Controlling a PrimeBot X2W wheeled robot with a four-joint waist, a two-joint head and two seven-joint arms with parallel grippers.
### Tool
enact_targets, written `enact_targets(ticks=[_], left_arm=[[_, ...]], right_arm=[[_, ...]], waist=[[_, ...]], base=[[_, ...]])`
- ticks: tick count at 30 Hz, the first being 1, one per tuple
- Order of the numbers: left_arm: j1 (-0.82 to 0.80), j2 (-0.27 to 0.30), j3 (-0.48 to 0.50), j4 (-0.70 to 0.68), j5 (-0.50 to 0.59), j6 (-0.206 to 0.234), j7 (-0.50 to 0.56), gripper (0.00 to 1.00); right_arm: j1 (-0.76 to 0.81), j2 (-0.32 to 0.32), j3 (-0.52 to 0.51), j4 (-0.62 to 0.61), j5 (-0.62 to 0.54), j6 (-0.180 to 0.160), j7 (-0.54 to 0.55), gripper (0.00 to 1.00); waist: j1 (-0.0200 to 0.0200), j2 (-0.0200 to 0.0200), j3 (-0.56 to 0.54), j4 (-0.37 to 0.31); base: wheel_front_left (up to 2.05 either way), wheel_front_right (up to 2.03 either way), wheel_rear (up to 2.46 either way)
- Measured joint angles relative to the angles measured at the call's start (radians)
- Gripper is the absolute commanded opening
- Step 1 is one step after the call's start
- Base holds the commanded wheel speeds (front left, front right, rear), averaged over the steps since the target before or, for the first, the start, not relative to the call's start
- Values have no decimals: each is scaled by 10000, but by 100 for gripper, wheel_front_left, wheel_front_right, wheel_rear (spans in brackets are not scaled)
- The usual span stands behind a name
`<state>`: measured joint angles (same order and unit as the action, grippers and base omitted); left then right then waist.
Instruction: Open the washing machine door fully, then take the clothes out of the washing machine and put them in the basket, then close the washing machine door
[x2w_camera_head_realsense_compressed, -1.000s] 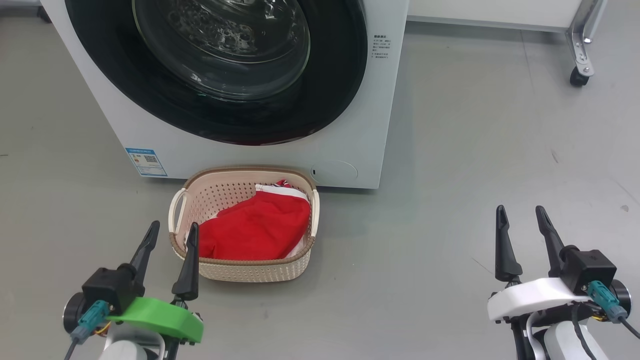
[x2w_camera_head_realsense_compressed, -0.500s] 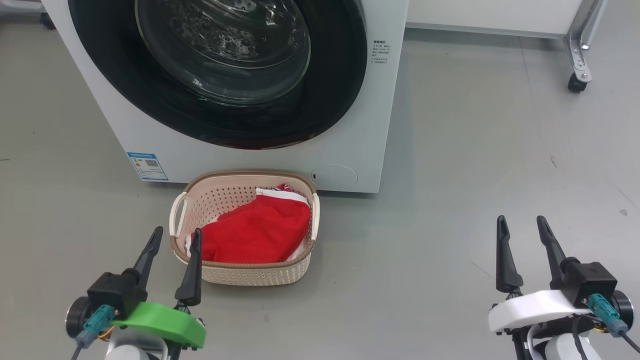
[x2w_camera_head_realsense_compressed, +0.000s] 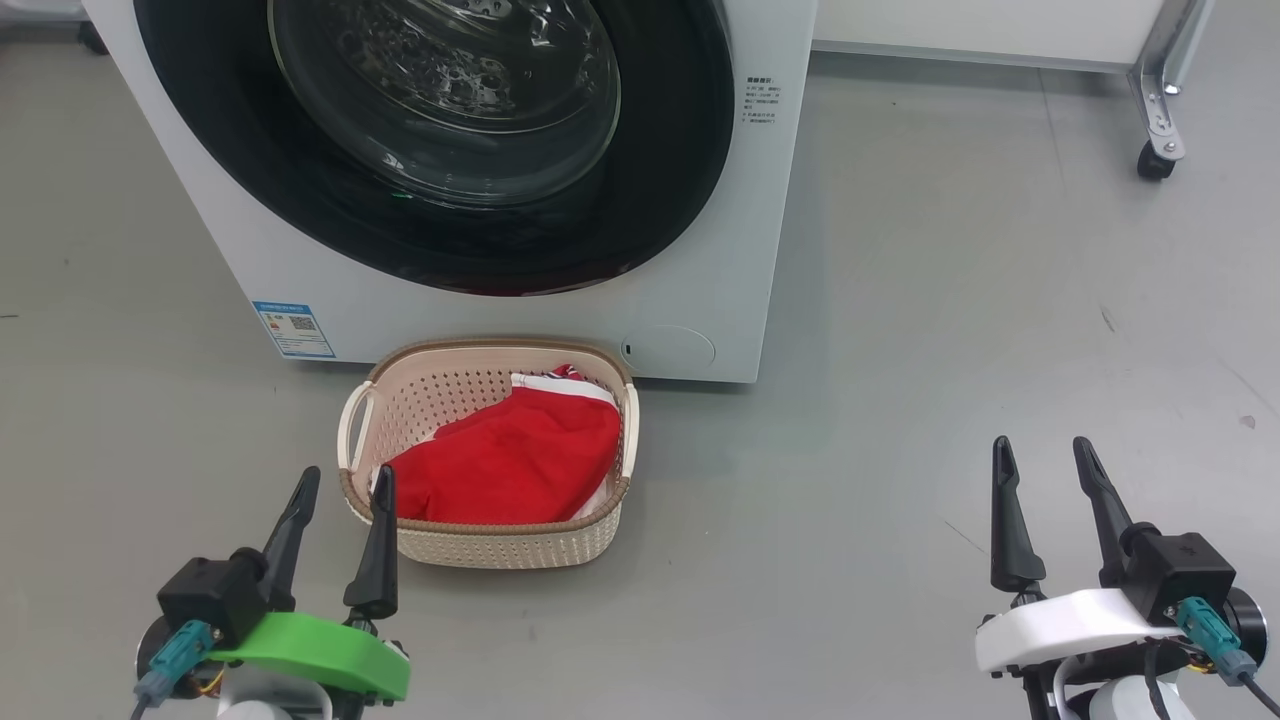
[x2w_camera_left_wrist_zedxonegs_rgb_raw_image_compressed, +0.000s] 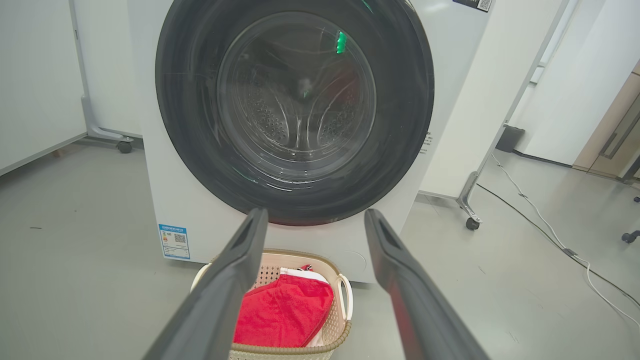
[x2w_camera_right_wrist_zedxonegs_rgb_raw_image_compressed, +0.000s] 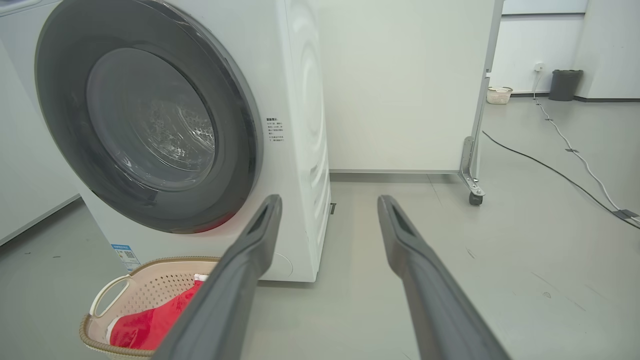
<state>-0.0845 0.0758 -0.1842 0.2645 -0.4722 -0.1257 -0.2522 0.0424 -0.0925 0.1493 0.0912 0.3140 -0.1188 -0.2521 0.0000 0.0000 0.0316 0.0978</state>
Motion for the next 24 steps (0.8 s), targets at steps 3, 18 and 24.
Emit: enact_targets(ticks=[3, 18, 24], left_arm=[[16, 4, -69, -25, -33, 0, 0, 100], [18, 134, -441, -132, -550, 0, 0, 100], [54, 90, -485, 17, -717, 0, 19, 0]], right_arm=[[50, 12, -2, -36, -12, 0, 0, 100], [88, 86, -71, -125, -73, -2, 0, 100], [118, 151, -56, 10, -71, -67, 4, 0]], waist=[[0, 0, 10, -10], [0, 0, -15, -18], [0, 0, -17, -11]], base=[[0, 0, 0], [0, 0, 0], [0, 0, 0]])
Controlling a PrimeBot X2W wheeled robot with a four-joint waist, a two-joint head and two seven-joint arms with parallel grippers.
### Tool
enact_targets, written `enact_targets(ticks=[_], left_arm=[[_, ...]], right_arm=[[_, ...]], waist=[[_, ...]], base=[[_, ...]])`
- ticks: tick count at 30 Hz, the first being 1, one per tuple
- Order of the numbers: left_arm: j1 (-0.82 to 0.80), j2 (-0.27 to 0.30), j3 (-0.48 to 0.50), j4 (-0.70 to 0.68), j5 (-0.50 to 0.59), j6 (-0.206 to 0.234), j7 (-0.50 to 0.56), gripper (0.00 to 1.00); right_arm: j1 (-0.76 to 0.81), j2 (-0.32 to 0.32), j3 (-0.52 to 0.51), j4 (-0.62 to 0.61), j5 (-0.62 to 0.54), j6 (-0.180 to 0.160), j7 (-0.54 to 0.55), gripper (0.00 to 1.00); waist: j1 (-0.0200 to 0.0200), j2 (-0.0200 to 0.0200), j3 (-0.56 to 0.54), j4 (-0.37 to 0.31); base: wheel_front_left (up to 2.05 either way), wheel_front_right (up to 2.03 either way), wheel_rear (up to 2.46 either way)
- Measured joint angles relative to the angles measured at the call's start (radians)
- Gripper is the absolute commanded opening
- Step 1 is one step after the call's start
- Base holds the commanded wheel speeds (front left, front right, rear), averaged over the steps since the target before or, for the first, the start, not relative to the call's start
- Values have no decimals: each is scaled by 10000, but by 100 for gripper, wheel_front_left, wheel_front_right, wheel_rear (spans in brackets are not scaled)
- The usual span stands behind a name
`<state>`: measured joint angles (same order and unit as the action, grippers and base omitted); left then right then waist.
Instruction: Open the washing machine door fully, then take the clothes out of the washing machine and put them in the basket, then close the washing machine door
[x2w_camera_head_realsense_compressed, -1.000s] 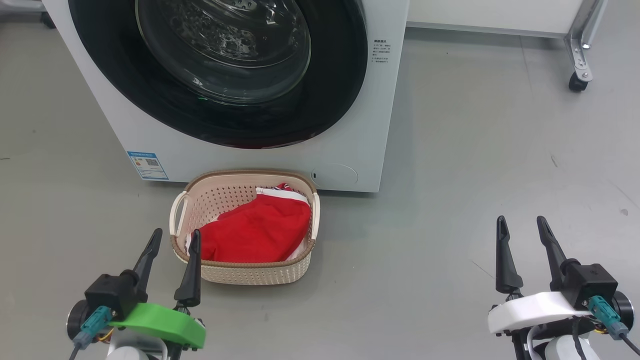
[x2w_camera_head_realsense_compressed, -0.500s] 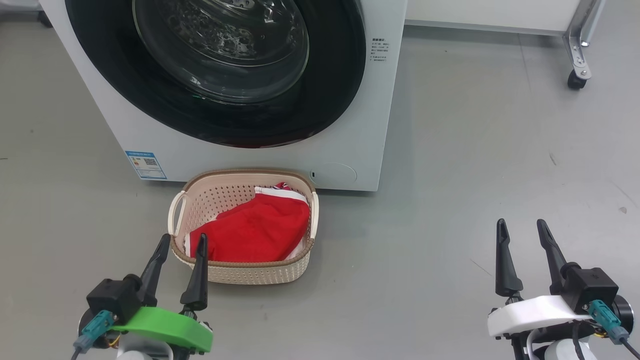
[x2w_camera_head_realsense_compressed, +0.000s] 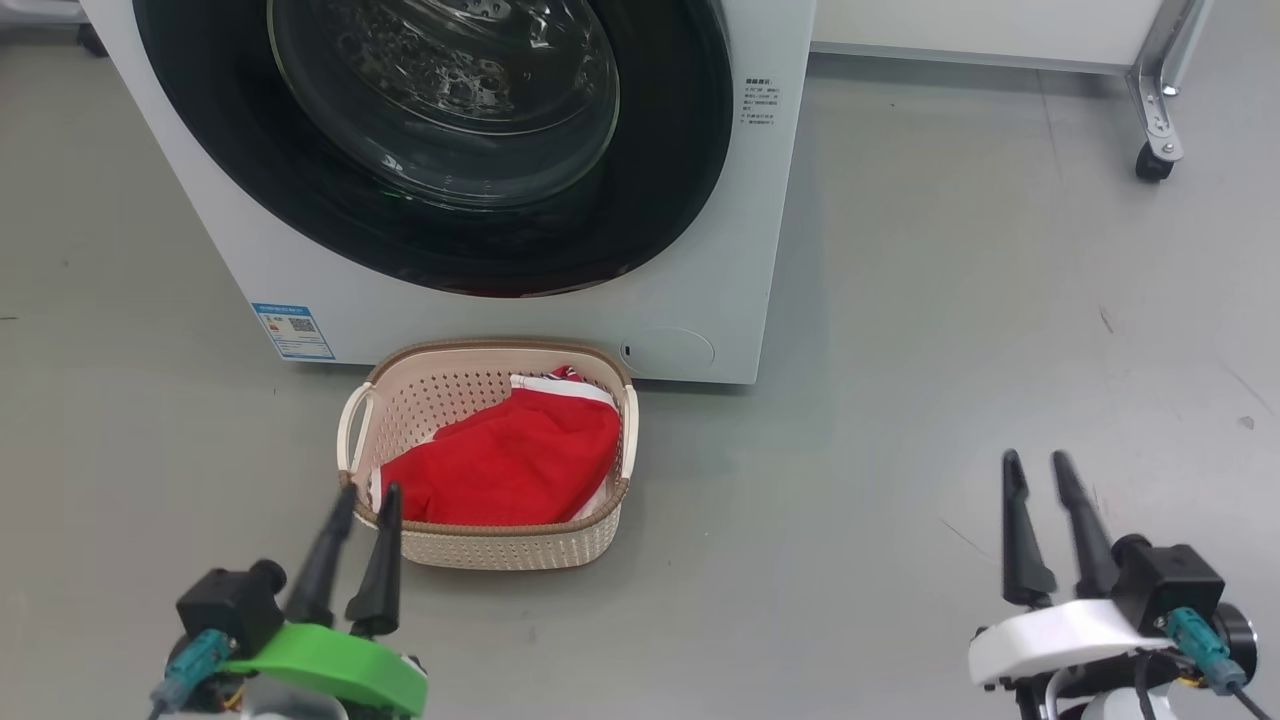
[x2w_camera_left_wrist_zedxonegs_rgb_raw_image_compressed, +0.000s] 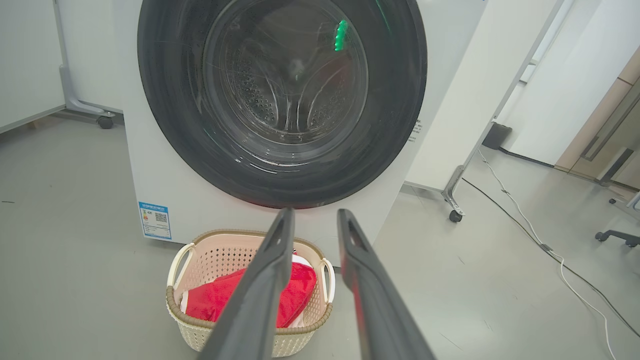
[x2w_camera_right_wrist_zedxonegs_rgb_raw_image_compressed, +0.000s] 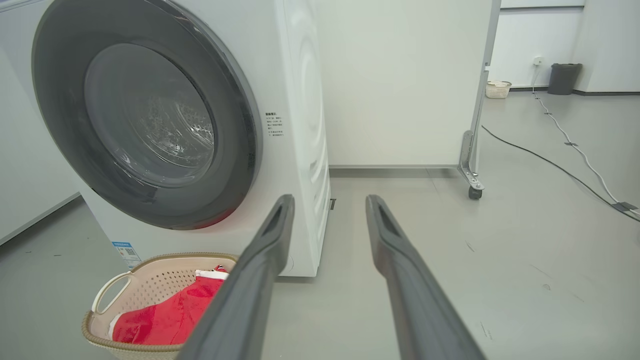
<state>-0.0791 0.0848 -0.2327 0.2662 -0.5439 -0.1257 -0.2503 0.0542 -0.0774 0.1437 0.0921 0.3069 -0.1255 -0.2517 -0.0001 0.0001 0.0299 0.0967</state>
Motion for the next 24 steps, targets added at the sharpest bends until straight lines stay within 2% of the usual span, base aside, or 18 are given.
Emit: enact_targets(ticks=[5, 9, 24], left_arm=[[314, -111, -44, 320, -23, 0, 40, 0], [316, -113, 8, 286, -435, 0, 117, 0], [316, -155, 393, 186, -2117, 0, 566, 0]], right_arm=[[273, 123, 40, 328, 79, 8, 10, 0], [294, 125, 52, 318, 391, 111, 10, 0], [317, 153, -224, 280, 2660, 441, 372, 0]], waist=[[0, 0, 0, -6], [0, 0, -6, -43], [0, 0, -47, -201]], base=[[0, 0, 0], [0, 0, 0], [0, 0, 0]])
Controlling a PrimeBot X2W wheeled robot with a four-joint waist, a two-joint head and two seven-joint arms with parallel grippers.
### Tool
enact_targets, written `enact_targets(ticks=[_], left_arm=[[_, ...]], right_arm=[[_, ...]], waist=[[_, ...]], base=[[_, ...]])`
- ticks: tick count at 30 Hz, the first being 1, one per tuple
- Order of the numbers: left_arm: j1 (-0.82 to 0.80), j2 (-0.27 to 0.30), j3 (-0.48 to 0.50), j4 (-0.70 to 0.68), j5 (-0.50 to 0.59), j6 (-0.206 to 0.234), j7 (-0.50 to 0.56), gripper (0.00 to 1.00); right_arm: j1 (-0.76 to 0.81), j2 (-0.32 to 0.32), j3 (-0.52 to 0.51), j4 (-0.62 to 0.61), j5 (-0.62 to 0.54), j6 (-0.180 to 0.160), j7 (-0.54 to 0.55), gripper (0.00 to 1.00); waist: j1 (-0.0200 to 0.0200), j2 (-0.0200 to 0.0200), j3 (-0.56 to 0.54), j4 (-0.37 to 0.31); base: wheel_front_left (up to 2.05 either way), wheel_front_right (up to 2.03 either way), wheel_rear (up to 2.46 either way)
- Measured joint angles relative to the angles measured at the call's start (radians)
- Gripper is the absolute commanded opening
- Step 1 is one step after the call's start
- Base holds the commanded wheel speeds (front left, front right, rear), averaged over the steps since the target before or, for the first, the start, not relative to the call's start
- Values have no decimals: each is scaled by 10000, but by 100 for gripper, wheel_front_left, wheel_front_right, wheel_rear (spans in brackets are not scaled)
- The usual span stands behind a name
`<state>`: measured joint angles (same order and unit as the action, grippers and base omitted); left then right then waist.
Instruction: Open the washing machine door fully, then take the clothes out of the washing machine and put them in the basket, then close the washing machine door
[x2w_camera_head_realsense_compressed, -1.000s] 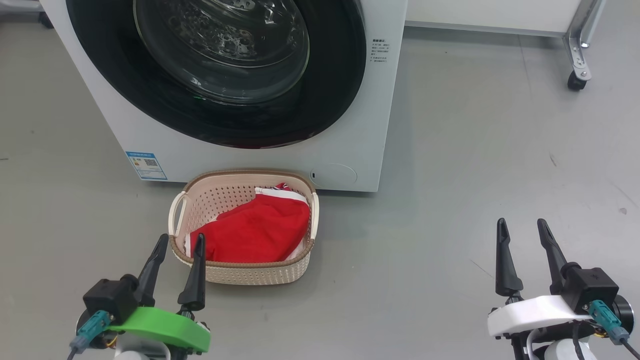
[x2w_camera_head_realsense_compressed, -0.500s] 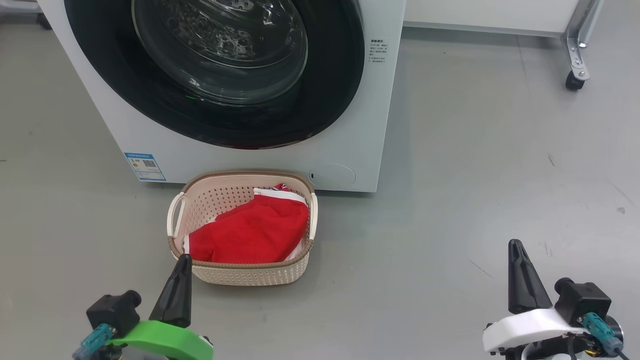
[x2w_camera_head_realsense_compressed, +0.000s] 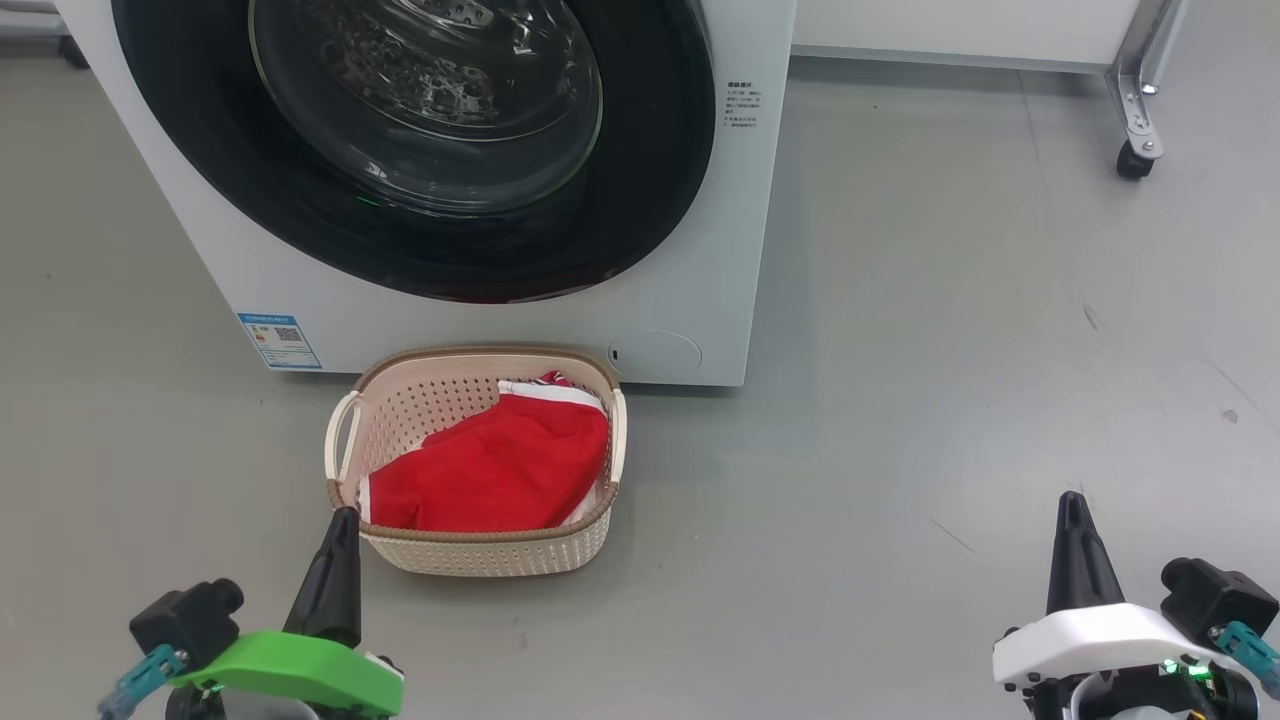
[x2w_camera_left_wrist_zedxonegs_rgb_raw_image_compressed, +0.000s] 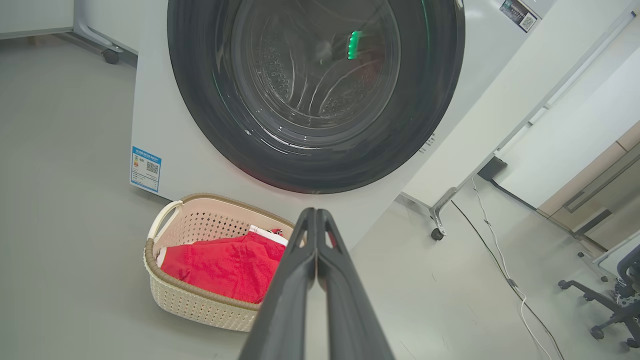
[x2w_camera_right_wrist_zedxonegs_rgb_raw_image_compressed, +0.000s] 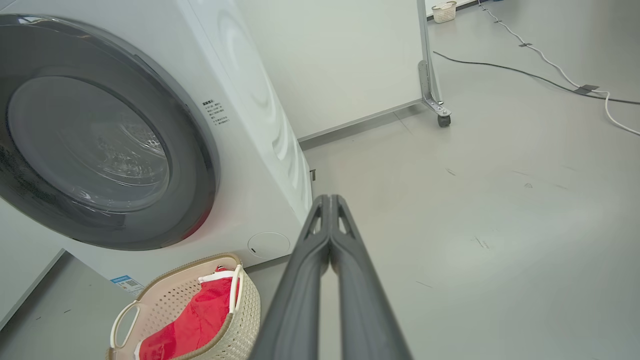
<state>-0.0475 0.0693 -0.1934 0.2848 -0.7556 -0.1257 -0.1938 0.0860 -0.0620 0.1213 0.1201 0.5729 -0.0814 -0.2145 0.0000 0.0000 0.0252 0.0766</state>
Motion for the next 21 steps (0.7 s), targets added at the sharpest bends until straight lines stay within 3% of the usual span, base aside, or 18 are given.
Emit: enact_targets(ticks=[21], left_arm=[[0, -12, 612, -27, -2249, 0, 736, 0]], right_arm=[[-194, -42, -481, 230, 2824, 401, 746, 0]], waist=[[0, 0, -53, -194]], base=[[0, 0, 0]])
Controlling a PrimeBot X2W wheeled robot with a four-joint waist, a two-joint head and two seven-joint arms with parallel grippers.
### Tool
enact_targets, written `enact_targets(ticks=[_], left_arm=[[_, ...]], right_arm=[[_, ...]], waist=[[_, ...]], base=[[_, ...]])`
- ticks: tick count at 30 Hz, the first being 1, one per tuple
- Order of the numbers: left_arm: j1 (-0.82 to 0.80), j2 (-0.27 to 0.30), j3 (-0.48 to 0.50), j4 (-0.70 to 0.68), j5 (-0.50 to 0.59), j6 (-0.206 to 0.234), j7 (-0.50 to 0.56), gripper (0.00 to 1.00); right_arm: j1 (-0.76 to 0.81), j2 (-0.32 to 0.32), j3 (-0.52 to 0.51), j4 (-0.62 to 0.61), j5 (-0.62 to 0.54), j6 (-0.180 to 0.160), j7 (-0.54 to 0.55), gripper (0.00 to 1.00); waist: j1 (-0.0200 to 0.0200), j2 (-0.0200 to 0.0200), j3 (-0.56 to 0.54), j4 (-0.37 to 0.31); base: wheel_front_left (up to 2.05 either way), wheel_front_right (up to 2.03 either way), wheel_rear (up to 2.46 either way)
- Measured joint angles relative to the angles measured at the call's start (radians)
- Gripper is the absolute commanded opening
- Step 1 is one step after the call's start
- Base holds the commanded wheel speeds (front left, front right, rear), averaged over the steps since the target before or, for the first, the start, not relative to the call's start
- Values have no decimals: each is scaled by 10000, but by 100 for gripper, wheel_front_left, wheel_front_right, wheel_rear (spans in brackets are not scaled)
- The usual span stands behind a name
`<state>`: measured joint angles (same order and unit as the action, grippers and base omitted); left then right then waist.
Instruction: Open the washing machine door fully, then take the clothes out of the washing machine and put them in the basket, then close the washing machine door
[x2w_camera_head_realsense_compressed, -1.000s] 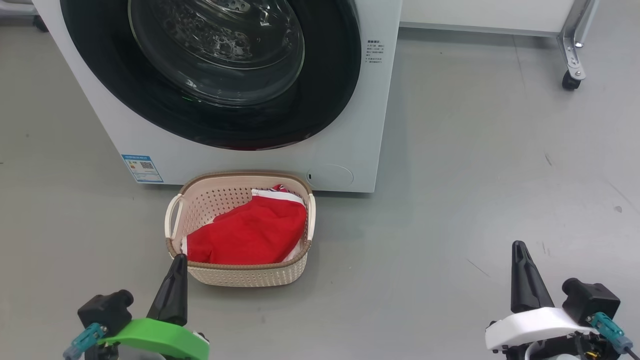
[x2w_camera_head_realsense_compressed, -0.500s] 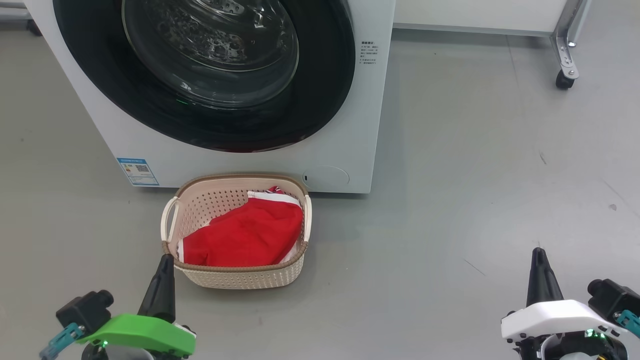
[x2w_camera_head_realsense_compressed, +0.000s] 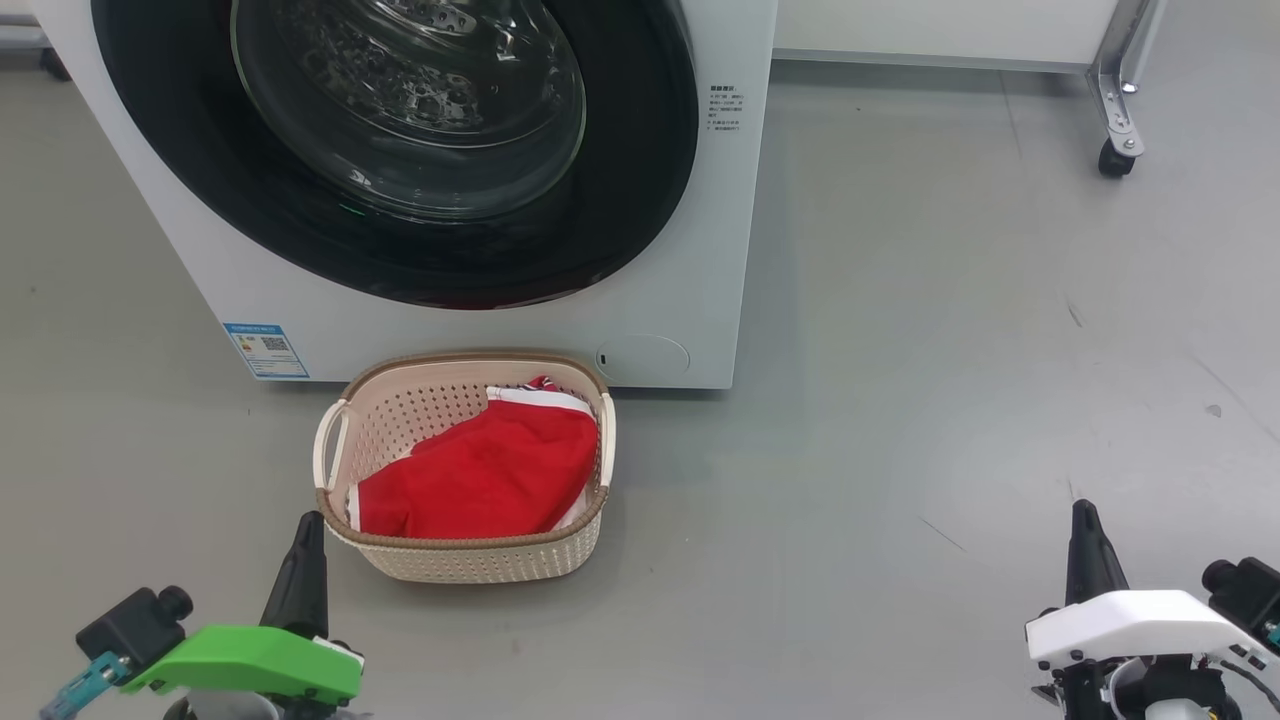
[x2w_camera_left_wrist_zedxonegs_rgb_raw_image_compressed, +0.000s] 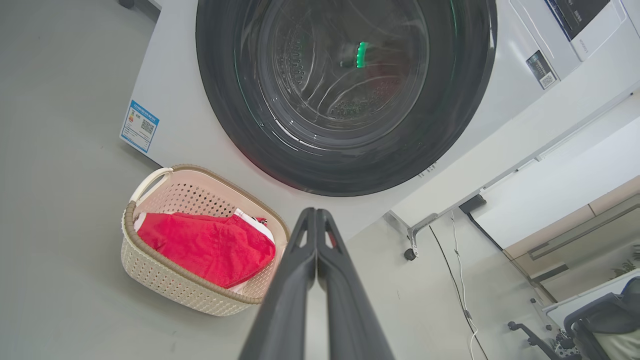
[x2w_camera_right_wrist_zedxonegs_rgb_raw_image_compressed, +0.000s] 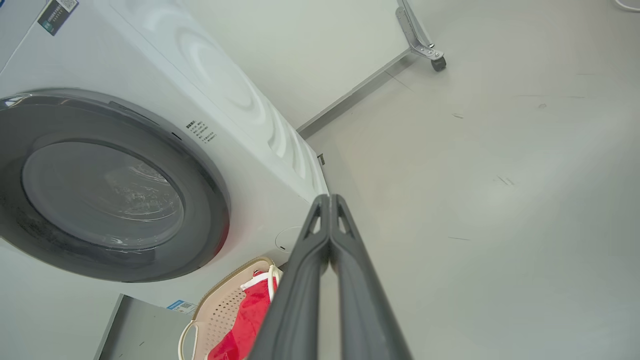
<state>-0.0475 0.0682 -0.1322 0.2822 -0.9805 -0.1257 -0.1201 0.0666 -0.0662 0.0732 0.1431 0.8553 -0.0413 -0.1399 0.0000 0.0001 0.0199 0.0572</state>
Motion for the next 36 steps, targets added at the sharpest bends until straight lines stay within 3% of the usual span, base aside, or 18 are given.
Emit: enact_targets(ticks=[36], left_arm=[[-28, -2, 1003, -2, -3816, 0, 1202, 0]], right_arm=[[-610, -128, -738, 686, 4784, 867, 1101, 0]], waist=[[0, 0, -99, -339]], base=[[0, 0, 0]])
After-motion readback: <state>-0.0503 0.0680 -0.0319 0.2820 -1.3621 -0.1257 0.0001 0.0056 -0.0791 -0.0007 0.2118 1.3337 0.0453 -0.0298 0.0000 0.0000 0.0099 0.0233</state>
